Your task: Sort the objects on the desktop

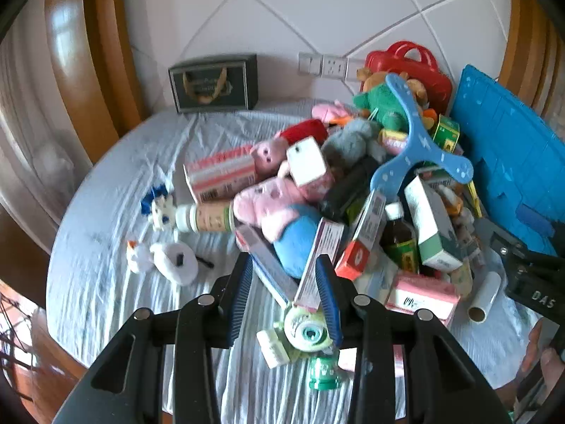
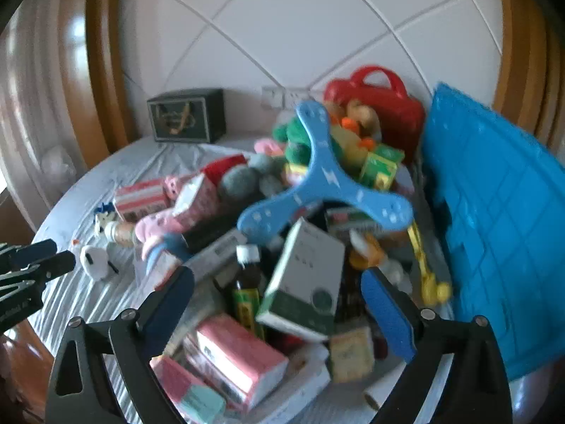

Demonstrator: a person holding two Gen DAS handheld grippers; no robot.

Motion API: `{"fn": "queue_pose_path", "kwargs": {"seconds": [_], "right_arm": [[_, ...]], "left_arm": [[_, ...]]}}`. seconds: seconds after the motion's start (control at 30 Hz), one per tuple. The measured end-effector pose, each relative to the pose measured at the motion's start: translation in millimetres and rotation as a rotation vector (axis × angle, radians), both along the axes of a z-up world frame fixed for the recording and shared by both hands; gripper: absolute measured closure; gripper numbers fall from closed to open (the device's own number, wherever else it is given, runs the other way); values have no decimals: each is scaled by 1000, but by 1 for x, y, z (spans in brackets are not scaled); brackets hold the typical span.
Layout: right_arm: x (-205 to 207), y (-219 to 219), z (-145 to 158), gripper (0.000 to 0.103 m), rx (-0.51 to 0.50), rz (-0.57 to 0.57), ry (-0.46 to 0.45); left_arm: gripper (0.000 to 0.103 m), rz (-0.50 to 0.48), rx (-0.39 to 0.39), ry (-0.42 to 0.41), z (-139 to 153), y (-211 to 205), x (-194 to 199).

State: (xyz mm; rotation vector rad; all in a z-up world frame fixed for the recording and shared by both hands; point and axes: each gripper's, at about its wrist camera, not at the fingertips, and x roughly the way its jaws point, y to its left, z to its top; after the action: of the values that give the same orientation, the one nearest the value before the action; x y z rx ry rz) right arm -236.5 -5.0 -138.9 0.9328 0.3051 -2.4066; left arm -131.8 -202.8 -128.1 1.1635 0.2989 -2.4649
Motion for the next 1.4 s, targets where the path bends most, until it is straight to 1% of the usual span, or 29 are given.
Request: {"fn": "queue_pose_path", "kwargs": {"seconds": [0.07,0.13,0.27,0.37,0.5,0.53,0.57,0.63,0.67,0.77,0.83,0.9,0.97,1.03,1.1,1.17,1.2,1.3,1.4], "right_arm": [[1,8,-8,1,18,-14,-23],[3,14,-16,0,30,-14,-36],[8,23,-38,0,46,18,-98],[16,28,-59,0,56,52,-152],[26,34,-79,1,69,80,-202],[29,36,-83,3,73,85,-212],[31,37,-86,10,74,90,-220],[35,40,-90,20,67,113,-238],[36,40,-91,20,61,126,-244],[41,42,-90,20,17,172,-253],[43,46,-87,20,2,176,-240],[41,54,-88,20,2,142,-251],[40,66,-89,20,-3,102,-265],[40,79,-90,20,21,34,-260],[42,92,-89,20,1,-23,-286],[46,97,-88,20,9,-46,-279],[49,98,-88,20,19,-58,-273],[52,103,-91,20,-6,-86,-296],[53,105,-93,20,4,-91,-298]], "left_arm": [[66,-1,32,-23,-12,-3,4],[66,5,51,-50,-27,-5,8],[66,15,76,-121,-61,-4,17],[66,11,90,-164,-85,5,26],[66,1,117,-204,-107,19,37],[66,-1,124,-213,-111,23,40],[66,0,127,-226,-116,27,42],[66,9,134,-240,-121,34,46],[66,15,137,-248,-124,39,49],[67,33,136,-265,-128,52,53],[66,30,140,-262,-127,60,54],[66,2,140,-246,-122,70,52],[66,-73,132,-214,-112,81,45],[66,-122,125,-204,-107,89,36],[66,-161,136,-201,-102,95,31],[67,-207,130,-183,-99,103,31],[67,-223,130,-191,-99,107,29],[67,-255,136,-200,-102,118,22],[67,-269,149,-189,-98,130,14]]}}
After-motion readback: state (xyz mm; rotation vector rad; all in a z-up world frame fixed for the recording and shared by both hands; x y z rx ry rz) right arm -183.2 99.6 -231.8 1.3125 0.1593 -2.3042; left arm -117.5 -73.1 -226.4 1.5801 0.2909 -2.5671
